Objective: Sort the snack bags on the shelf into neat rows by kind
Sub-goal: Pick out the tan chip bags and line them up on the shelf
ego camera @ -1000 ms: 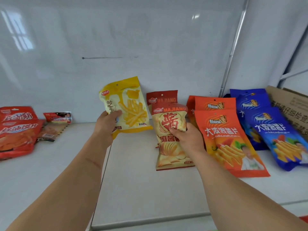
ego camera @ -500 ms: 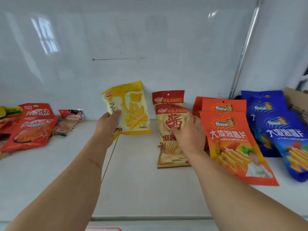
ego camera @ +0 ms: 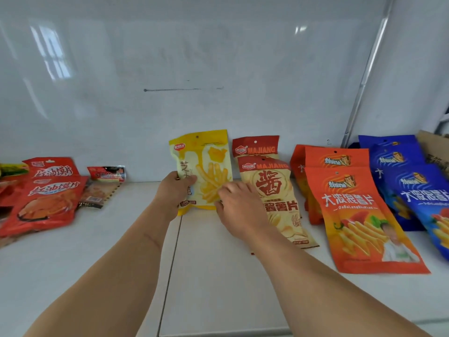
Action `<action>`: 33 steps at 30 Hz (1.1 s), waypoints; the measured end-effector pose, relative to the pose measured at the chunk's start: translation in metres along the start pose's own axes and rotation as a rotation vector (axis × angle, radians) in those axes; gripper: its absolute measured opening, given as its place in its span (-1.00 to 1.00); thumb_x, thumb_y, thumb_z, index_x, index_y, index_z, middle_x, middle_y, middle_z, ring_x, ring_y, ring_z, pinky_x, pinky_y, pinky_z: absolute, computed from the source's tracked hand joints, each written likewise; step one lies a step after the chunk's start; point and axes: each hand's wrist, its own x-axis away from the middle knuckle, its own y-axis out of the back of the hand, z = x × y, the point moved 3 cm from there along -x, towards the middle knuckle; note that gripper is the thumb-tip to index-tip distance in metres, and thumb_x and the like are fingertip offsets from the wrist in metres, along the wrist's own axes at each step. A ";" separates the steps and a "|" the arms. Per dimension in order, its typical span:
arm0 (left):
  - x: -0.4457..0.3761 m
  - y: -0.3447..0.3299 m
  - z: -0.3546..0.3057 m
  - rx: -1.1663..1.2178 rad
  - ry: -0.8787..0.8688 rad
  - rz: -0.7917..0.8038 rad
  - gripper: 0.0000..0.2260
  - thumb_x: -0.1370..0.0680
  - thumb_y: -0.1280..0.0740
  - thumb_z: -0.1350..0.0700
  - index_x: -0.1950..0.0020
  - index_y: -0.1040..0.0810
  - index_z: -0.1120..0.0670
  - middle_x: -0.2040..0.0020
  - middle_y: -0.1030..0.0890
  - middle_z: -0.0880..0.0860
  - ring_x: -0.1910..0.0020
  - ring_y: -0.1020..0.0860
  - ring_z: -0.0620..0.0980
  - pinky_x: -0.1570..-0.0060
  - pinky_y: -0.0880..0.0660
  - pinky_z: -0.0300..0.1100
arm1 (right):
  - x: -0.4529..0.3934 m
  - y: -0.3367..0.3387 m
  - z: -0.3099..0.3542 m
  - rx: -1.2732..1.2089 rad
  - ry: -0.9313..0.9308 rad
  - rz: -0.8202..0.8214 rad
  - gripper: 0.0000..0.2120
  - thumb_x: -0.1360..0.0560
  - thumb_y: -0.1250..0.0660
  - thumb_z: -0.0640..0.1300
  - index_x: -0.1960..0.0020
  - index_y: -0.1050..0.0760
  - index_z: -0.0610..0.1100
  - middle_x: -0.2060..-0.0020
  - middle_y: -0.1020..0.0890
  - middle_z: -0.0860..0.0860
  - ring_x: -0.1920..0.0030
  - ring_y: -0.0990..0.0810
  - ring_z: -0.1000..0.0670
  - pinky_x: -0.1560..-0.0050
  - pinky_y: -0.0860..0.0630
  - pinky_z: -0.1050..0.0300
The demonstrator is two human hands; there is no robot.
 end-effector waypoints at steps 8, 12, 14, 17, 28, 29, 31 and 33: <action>-0.020 -0.013 0.009 -0.156 -0.019 0.029 -0.75 -0.55 -0.45 0.04 -0.13 -0.54 0.12 -0.04 -0.67 0.09 -0.01 -0.65 0.11 -0.05 -0.62 0.04 | -0.005 -0.013 0.006 0.065 -0.087 0.098 -0.69 -0.64 -0.10 0.02 -0.19 -0.54 -0.07 -0.12 -0.58 -0.01 -0.14 -0.52 -0.10 -0.22 -0.32 -0.04; -0.028 -0.018 0.008 -0.248 -0.043 0.031 -0.70 -0.51 -0.47 0.01 -0.11 -0.54 0.16 -0.01 -0.67 0.11 0.02 -0.65 0.12 -0.05 -0.62 0.08 | -0.007 -0.015 0.008 0.094 -0.124 0.096 -0.68 -0.64 -0.10 0.02 -0.16 -0.57 -0.07 -0.09 -0.59 -0.01 -0.09 -0.56 -0.10 -0.20 -0.33 -0.04; -0.031 -0.019 0.009 -0.248 -0.051 0.010 -0.67 -0.50 -0.48 0.00 -0.12 -0.52 0.17 0.00 -0.66 0.11 0.09 -0.65 0.07 0.01 -0.63 0.06 | -0.008 -0.015 0.009 0.097 -0.144 0.065 -0.71 -0.63 -0.14 -0.01 -0.10 -0.60 -0.08 -0.04 -0.61 -0.03 -0.04 -0.58 -0.12 -0.18 -0.37 -0.05; -0.029 -0.019 0.010 -0.219 -0.037 -0.020 -0.61 -0.49 -0.49 -0.01 -0.21 -0.48 0.13 -0.04 -0.63 0.09 0.07 -0.63 0.05 0.00 -0.62 0.01 | -0.008 -0.015 0.009 0.106 -0.157 0.047 -0.74 -0.62 -0.17 -0.03 -0.05 -0.61 -0.09 0.01 -0.62 -0.04 -0.01 -0.58 -0.13 -0.15 -0.40 -0.05; 0.029 0.024 0.000 -0.557 -0.124 -0.253 -0.52 -0.61 -0.27 -0.12 -0.45 -0.40 0.11 -0.36 -0.53 0.09 -0.28 -0.51 0.12 -0.13 -0.45 -0.05 | 0.009 0.004 0.023 0.051 -0.097 0.038 -0.74 -0.62 -0.17 -0.04 -0.10 -0.59 -0.13 -0.03 -0.61 -0.07 -0.08 -0.55 -0.16 -0.07 -0.40 -0.06; 0.040 0.031 0.001 -0.665 -0.159 -0.284 -0.56 -0.63 -0.25 -0.11 -0.43 -0.43 0.09 -0.36 -0.53 0.07 -0.27 -0.52 0.11 -0.12 -0.45 -0.05 | 0.012 0.006 0.027 0.049 -0.083 0.048 -0.74 -0.62 -0.17 -0.05 -0.09 -0.59 -0.13 -0.02 -0.61 -0.08 -0.07 -0.56 -0.17 -0.06 -0.41 -0.06; 0.065 0.044 0.002 -0.876 -0.243 -0.339 -0.63 -0.64 -0.20 -0.08 -0.39 -0.47 0.06 -0.35 -0.52 0.04 -0.23 -0.54 0.09 -0.07 -0.44 -0.06 | 0.020 0.009 0.037 0.052 -0.044 0.057 -0.75 -0.61 -0.18 -0.06 -0.09 -0.59 -0.13 -0.02 -0.62 -0.08 -0.06 -0.57 -0.17 -0.03 -0.41 -0.04; 0.092 0.059 0.002 -1.089 -0.328 -0.364 -0.66 -0.66 -0.17 -0.04 -0.36 -0.50 0.06 -0.32 -0.53 0.04 -0.21 -0.54 0.10 -0.03 -0.45 -0.05 | 0.027 0.011 0.051 0.038 0.014 0.067 -0.75 -0.61 -0.17 -0.07 -0.13 -0.58 -0.12 -0.05 -0.61 -0.08 -0.08 -0.56 -0.17 -0.03 -0.40 -0.04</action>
